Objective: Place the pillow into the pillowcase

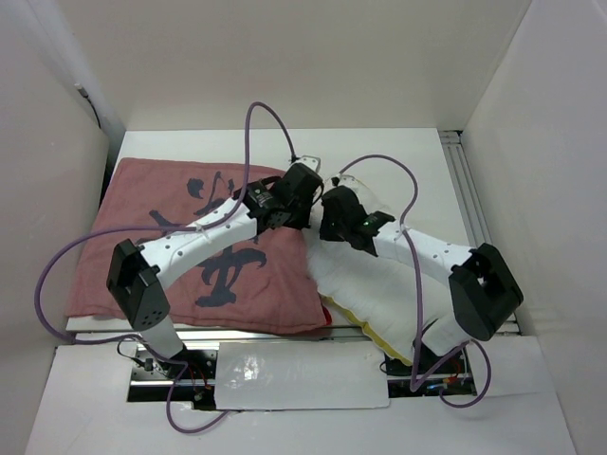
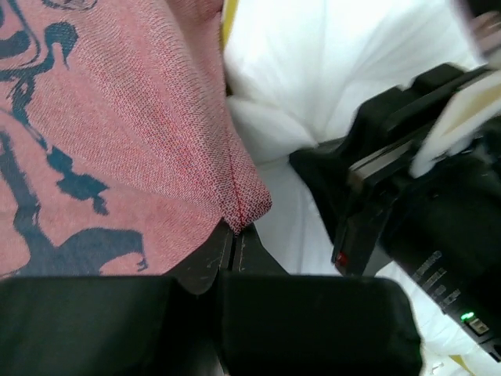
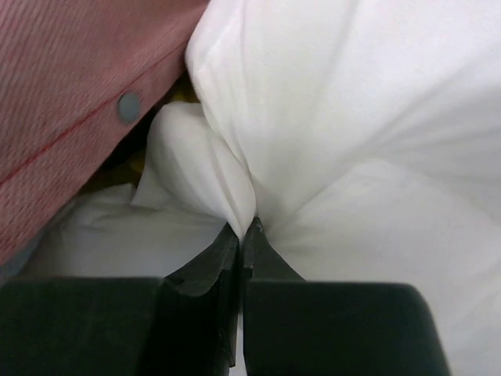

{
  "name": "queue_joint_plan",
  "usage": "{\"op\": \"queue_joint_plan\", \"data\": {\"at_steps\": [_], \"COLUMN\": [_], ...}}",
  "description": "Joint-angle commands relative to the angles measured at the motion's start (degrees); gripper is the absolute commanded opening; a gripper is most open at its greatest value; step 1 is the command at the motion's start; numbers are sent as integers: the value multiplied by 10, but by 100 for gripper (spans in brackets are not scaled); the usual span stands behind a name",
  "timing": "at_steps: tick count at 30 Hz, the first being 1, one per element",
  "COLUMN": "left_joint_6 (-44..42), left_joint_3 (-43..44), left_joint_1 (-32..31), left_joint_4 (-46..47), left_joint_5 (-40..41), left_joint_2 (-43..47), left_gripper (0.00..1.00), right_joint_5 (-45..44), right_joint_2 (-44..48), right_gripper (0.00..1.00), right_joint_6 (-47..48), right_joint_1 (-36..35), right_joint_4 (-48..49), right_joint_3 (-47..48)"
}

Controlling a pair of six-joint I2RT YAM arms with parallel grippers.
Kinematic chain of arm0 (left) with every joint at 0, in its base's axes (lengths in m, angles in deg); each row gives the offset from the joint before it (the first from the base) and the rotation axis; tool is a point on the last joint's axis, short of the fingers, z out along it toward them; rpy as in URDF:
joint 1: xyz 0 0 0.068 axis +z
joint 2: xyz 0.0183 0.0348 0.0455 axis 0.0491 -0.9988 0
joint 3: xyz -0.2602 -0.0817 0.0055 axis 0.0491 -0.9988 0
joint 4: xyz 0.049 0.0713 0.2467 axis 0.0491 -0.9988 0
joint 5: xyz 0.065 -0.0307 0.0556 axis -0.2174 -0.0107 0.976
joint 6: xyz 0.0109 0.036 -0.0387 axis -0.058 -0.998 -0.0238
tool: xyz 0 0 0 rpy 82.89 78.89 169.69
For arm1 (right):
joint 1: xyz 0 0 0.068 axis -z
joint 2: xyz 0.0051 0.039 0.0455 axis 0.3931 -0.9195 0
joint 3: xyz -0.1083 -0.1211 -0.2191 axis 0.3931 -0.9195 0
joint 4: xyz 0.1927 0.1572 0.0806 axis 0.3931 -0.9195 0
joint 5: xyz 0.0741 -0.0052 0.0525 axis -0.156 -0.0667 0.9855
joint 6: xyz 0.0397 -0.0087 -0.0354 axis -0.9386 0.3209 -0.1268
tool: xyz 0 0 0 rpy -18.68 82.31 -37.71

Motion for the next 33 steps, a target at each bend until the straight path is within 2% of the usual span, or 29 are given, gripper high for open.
{"op": "queue_joint_plan", "data": {"at_steps": [1, 3, 7, 12, 13, 16, 22, 26, 29, 33], "left_joint_6": [40, 45, 45, 35, 35, 27, 34, 47, 53, 60], "left_joint_3": [-17, -29, -35, 4, 14, 69, 127, 127, 122, 115], "left_joint_1": [-7, -12, -12, -12, -12, -5, 14, 19, 19, 19], "left_joint_4": [-18, -18, -18, -18, -18, -26, -49, -49, -55, -55], "left_joint_5": [28, 23, 23, 35, 35, 42, 40, 47, 53, 53], "left_joint_2": [47, 59, 69, 28, 19, -17, -47, -47, -40, -29], "left_gripper": [0, 0, 0, 0, 0, 0, 0, 0, 0, 0], "right_joint_5": [-153, -232, -269, -184, -135, -69, -82, -67, -12, 23], "right_joint_2": [6, -3, -23, 27, 35, 62, 114, 131, 131, 86], "right_gripper": [0, 0, 0, 0, 0, 0, 0, 0, 0, 0], "right_joint_6": [-69, -105, -128, -29, -15, 8, -33, -49, -27, 3], "right_joint_1": [-4, 28, 75, 56, 51, 29, -52, -84, -110, -125], "right_joint_4": [-111, -141, -158, -114, -108, -162, -279, -298, -258, -186], "right_joint_3": [4, 21, 72, 77, 71, 64, 43, 28, 14, -19]}}
